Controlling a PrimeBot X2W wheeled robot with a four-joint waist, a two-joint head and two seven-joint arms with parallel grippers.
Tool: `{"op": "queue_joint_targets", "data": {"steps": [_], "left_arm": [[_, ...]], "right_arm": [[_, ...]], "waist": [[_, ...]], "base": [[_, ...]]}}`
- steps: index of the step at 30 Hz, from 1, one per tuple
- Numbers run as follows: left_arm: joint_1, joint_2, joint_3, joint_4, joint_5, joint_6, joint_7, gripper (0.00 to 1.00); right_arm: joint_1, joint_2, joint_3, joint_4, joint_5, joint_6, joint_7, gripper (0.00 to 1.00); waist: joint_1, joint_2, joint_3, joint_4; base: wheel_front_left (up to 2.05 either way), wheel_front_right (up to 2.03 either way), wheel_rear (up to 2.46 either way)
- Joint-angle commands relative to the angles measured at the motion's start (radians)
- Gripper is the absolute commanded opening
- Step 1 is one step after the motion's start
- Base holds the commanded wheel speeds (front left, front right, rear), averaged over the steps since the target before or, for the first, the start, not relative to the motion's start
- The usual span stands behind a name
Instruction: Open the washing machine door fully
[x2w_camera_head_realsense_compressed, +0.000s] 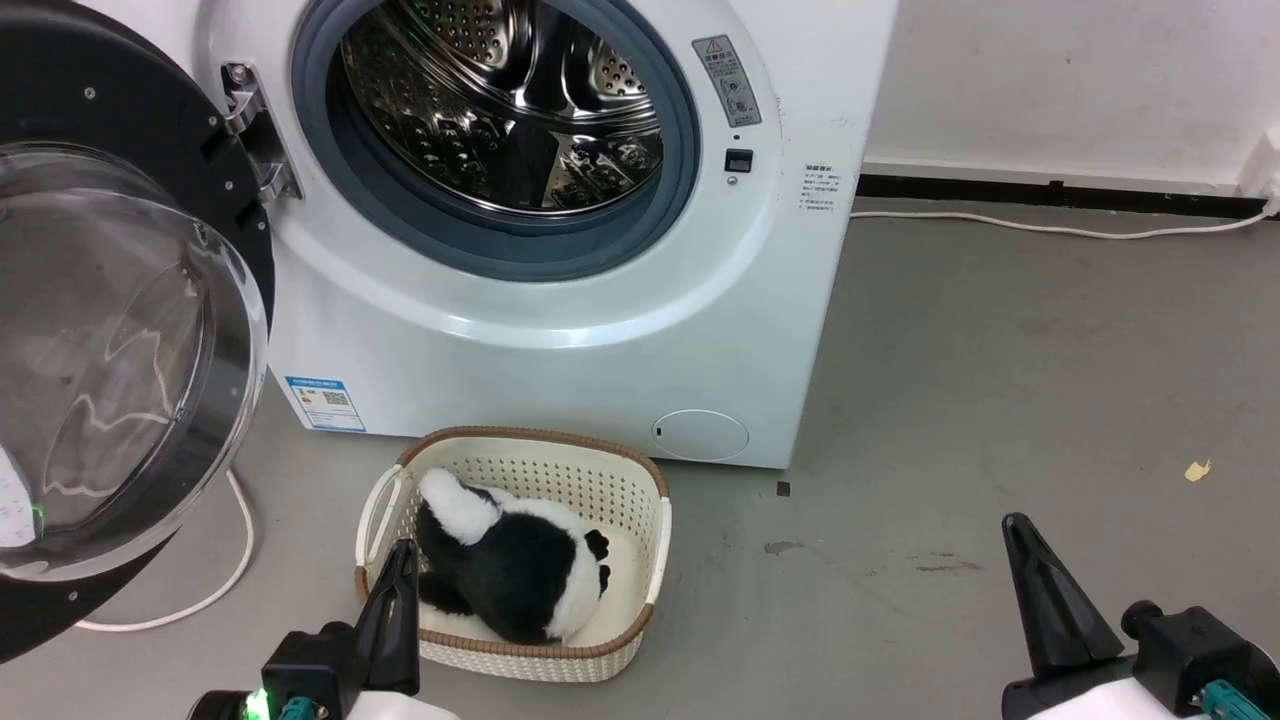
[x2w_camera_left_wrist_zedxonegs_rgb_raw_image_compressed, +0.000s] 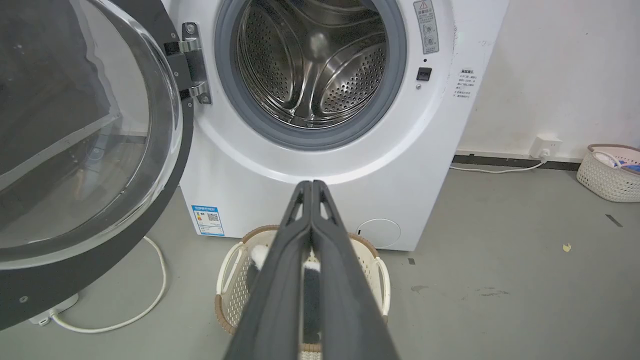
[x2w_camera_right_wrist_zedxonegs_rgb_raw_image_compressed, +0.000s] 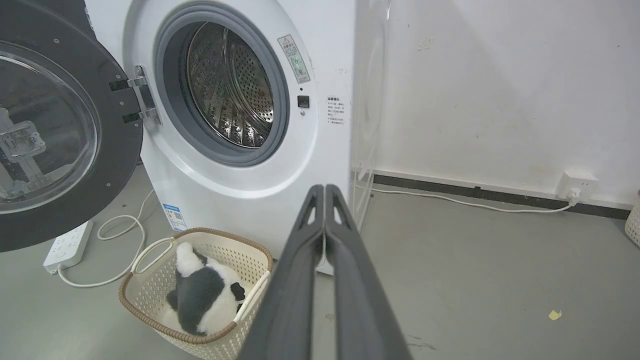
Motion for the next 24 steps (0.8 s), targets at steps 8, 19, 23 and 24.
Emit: {"op": "queue_joint_targets", "data": {"steps": [8,19,23,24], "left_arm": [[-0.016,-0.006,0.009,-0.011,0.021,-0.008,0.022,0.00],[-0.021,-0.010,0.019,-0.018,0.034,-0.013,0.043,0.00],[-0.023,-0.011,0.022,-0.021,0.039,-0.015,0.051,0.00],[-0.024,-0.012,0.024,-0.022,0.042,-0.016,0.055,0.00]], "right_arm": [[-0.019,0.002,0.003,-0.001,-0.011,0.000,0.022,0.00],[-0.025,0.002,0.005,-0.001,-0.019,0.000,0.043,0.00],[-0.028,0.002,0.005,-0.001,-0.022,0.000,0.051,0.00],[-0.029,0.002,0.006,-0.001,-0.023,0.000,0.055,0.00]], "waist": [[0.0000,0.0000,-0.001,-0.004],[0.0000,0.0000,-0.002,-0.009],[0.0000,0.0000,-0.002,-0.011],[0.0000,0.0000,-0.002,-0.012]], "base": [[0.00,0.00,0.00],[0.00,0.00,0.00],[0.00,0.00,0.00],[0.00,0.00,0.00]]}}
